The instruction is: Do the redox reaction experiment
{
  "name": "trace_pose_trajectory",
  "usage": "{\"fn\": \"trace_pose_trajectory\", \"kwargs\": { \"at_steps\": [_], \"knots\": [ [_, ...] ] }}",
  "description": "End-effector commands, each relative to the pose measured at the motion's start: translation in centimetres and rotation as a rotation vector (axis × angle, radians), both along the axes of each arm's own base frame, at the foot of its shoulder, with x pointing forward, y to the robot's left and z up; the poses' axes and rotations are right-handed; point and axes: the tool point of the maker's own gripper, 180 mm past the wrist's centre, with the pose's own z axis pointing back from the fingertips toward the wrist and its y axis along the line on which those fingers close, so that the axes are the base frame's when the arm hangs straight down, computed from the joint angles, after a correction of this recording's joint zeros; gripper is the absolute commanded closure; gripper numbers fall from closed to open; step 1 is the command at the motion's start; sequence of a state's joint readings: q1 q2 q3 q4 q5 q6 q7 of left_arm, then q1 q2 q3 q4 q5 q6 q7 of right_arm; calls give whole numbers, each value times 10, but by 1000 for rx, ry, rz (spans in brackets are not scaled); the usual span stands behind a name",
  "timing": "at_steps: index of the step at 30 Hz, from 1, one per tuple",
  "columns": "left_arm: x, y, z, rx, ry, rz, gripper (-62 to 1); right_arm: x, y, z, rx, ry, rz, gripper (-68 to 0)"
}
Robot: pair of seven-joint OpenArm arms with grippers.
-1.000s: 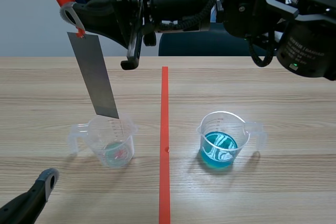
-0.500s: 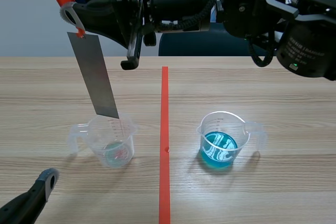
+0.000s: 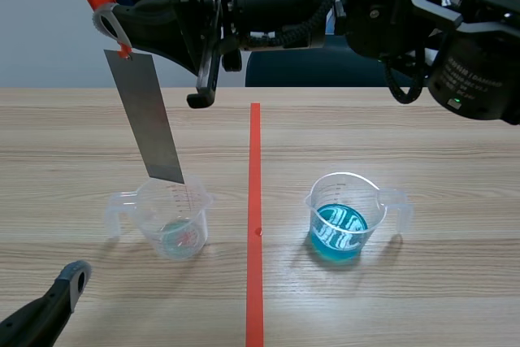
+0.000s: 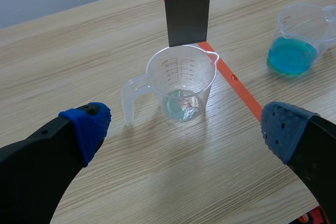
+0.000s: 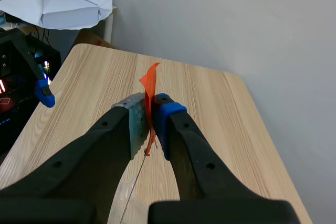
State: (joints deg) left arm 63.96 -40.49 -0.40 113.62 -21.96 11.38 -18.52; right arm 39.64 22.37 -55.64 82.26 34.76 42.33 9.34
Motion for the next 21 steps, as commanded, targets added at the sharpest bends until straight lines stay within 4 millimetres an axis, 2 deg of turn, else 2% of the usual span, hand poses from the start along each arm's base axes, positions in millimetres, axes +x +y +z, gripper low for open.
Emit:
{"fn": "trace_pose_trajectory", "kwargs": {
  "at_steps": [1,14,21],
  "knots": [
    [2,-5,8,-18,-25,-12,-613,-4,2,16,41,-22,24,-8],
    [2,-5,8,-18,-25,-12,-613,-6,7,14,39,-22,31,-8],
    [2,-5,8,-18,-25,-12,-613,-5,15,-2,15,5,26,-8]
  ]
}}
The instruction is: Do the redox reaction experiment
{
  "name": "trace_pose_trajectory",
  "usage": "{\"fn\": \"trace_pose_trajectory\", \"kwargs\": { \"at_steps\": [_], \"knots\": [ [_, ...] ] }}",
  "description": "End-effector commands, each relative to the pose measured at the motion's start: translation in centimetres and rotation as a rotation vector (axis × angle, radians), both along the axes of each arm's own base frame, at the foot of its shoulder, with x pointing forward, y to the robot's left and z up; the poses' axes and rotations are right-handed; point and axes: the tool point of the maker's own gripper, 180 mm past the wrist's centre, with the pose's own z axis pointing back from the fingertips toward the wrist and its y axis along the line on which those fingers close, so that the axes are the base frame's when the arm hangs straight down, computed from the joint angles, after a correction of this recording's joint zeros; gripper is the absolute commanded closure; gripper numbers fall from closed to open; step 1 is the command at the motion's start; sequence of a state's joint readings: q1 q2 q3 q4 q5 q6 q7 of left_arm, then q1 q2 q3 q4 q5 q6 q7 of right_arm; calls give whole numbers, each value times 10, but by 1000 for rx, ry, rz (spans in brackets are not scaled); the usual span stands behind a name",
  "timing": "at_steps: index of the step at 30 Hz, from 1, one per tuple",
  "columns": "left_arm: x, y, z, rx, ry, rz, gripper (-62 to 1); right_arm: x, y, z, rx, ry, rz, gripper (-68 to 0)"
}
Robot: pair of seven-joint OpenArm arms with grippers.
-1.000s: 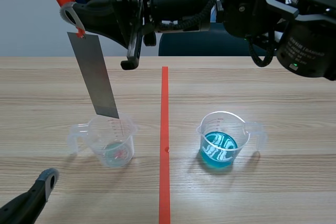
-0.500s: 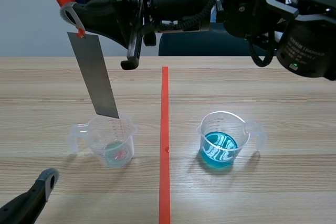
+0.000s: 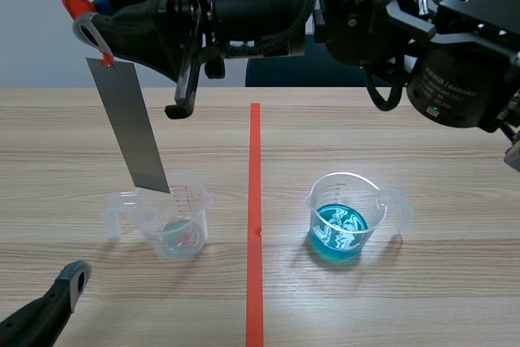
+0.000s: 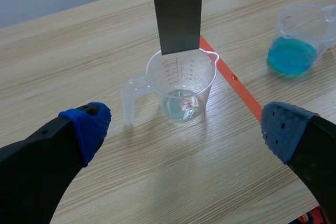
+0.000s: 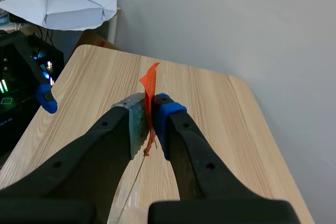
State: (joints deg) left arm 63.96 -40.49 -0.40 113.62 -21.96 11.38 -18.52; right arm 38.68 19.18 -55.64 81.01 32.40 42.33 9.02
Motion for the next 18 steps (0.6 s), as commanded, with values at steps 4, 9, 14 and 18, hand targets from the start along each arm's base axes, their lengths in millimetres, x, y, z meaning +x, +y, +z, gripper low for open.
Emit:
{"fn": "trace_pose_trajectory", "kwargs": {
  "at_steps": [4,9,14,18],
  "knots": [
    [2,-5,8,-18,-25,-12,-613,5,7,-15,-16,41,0,-8],
    [2,-5,8,-18,-25,-12,-613,10,13,-36,-44,64,-7,-8],
    [2,-5,8,-18,-25,-12,-613,10,20,-55,-73,66,1,-8],
    [2,-5,8,-18,-25,-12,-613,11,24,-68,-89,48,5,-8]
  ]
}}
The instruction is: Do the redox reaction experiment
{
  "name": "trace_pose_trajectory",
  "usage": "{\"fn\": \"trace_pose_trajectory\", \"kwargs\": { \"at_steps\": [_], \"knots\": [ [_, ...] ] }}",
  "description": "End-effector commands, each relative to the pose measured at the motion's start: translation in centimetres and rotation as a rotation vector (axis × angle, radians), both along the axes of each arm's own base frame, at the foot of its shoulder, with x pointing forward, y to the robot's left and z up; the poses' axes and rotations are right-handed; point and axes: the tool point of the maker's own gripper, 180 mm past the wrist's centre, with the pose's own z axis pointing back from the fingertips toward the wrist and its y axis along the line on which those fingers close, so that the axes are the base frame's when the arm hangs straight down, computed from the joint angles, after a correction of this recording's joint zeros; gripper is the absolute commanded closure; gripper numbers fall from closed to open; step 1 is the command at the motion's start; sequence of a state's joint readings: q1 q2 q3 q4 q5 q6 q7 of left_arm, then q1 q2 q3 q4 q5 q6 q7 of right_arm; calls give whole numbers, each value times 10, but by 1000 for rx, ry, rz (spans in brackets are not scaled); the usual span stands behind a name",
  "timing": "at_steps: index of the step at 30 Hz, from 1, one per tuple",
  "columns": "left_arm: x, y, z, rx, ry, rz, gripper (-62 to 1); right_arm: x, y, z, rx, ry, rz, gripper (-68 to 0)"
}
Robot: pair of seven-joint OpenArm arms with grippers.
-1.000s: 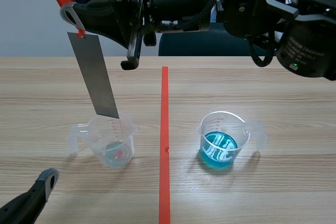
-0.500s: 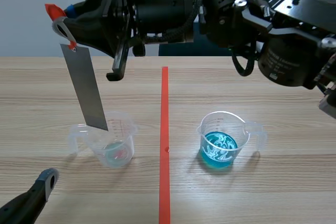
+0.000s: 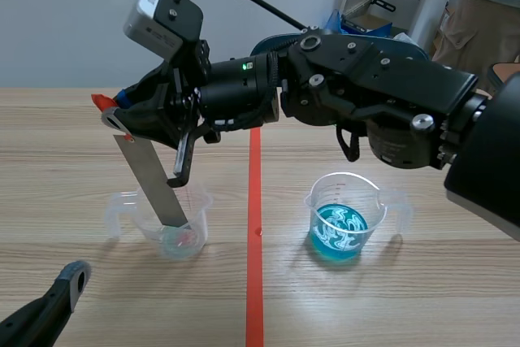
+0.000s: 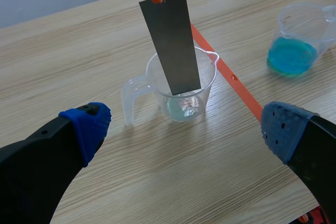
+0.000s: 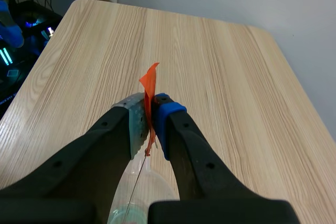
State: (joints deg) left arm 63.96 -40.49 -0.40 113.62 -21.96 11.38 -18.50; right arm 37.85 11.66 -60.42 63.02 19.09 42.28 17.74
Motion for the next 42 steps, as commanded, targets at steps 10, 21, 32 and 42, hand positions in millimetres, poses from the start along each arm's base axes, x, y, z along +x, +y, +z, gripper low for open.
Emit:
{"fn": "trace_pose_trajectory", "kwargs": {
  "at_steps": [10,21,32,42],
  "knots": [
    [2,-5,8,-19,-26,-12,-613,-6,8,-10,-9,-106,69,-8],
    [2,-5,8,-19,-26,-12,-613,-29,5,-39,-87,-218,169,-8],
    [2,-5,8,-19,-26,-12,-613,-31,6,-42,-109,-241,181,-464],
    [2,-5,8,-19,-26,-12,-613,-32,9,-41,-103,-240,183,-679]
  ]
}}
